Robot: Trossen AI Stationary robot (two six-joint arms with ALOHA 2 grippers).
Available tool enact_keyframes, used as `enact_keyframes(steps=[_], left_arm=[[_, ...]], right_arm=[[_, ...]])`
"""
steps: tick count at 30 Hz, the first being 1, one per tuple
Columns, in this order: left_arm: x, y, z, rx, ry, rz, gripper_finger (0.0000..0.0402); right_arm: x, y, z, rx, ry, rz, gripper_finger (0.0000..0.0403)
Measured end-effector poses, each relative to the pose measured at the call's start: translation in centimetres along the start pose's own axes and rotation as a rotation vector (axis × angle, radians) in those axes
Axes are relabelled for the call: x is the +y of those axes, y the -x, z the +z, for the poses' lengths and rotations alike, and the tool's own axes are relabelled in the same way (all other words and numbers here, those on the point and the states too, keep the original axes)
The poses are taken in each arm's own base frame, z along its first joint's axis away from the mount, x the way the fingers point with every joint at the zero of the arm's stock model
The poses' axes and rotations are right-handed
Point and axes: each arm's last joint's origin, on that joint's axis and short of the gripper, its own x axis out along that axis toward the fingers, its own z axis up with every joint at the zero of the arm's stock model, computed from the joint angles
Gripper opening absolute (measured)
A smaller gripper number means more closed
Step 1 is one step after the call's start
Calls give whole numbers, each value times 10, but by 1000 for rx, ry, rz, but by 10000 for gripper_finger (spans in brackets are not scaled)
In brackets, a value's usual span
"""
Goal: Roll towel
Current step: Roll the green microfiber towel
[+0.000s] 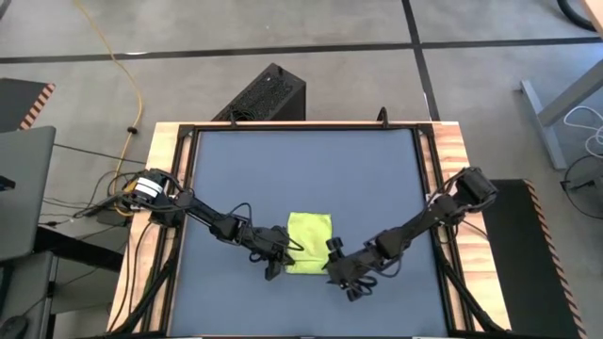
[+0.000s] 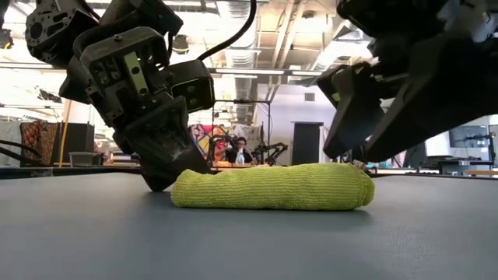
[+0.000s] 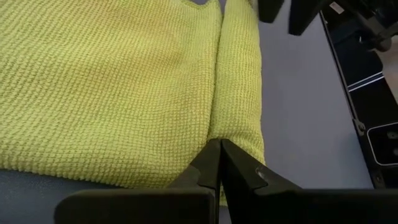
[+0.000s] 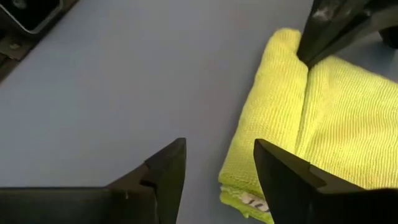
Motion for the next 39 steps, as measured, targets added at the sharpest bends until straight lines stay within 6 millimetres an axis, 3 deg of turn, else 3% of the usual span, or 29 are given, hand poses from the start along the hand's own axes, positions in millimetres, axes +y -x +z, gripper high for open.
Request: enact_keyframes(steps=[10,19,25,33,39], left_arm=[[0,0,0,3,-6,-3,0],[0,0,0,-2,-28,-6,0],[1,4,8,-29,-37,-28,6],[1,34,37,-98,-133,-26,44],[-10,41,42,-139,-317,-74,69]], right_arm=[[-6,-2,-11,77,-51,-20,192],[-12,-4,-34,97,-124,-82,173],[-12,-4,-37,89,-127,-84,124],[-18,-5,-36,88,-171,-85,40],[-24,-6,-36,85,-203,-53,28]])
